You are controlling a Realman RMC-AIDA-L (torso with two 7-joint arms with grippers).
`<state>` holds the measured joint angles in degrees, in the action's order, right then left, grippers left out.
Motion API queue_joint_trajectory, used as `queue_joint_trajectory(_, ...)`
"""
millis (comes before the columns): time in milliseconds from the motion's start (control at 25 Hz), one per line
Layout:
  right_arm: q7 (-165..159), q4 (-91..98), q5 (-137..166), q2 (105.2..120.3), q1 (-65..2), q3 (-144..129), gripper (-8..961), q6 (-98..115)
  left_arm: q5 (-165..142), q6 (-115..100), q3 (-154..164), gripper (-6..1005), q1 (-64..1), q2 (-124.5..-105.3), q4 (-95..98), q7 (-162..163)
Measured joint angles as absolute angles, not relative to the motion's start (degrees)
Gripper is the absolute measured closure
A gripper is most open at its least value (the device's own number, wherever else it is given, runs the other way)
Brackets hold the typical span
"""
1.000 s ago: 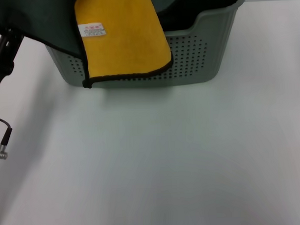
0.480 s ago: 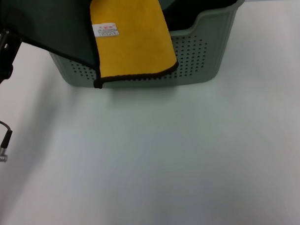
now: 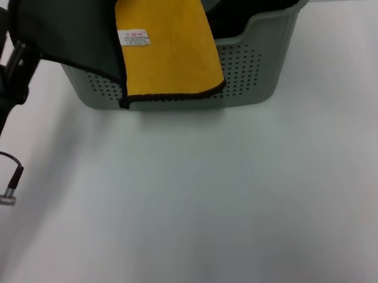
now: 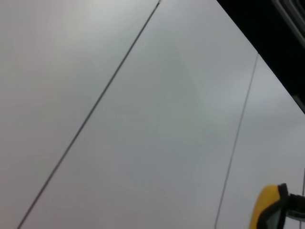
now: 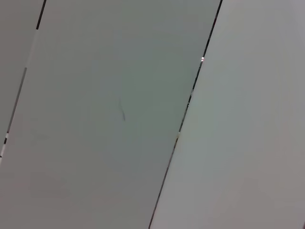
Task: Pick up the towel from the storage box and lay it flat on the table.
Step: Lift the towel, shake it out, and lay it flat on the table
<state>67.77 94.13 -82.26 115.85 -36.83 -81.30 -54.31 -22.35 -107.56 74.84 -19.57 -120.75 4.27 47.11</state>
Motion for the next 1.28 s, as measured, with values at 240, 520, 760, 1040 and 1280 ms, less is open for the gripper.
queue_joint_trajectory(240,67.8,94.1,-82.4,115.84,-36.8,-81.0,951,-54.2,-23.7,-107.6,74.9,228,-19.7,-120.69,4.3,46.8)
queue_joint_trajectory(520,67.5,94.0,-82.3,115.8,-36.7,-80.3,951,-54.1,-23.4,-108.7,74.8,413,-18.8,-120.67,4.5,46.8)
queue_joint_trajectory(760,67.5,94.0,-82.4,115.86,-36.2,-80.3,951,-54.1,-23.3,-108.9,74.8,664,-18.7,-120.58,4.4,46.8)
queue_joint_trajectory(1040,67.5,94.1,-82.5,115.92,-35.9,-80.2,951,-54.3,-23.7,-108.9,74.9,752,-18.7,-120.58,4.3,46.6)
queue_joint_trajectory(1280,67.7,94.0,-82.4,115.93,-35.8,-80.3,951,-54.3,-23.5,-108.9,74.9,866,-18.7,-120.67,4.2,46.1)
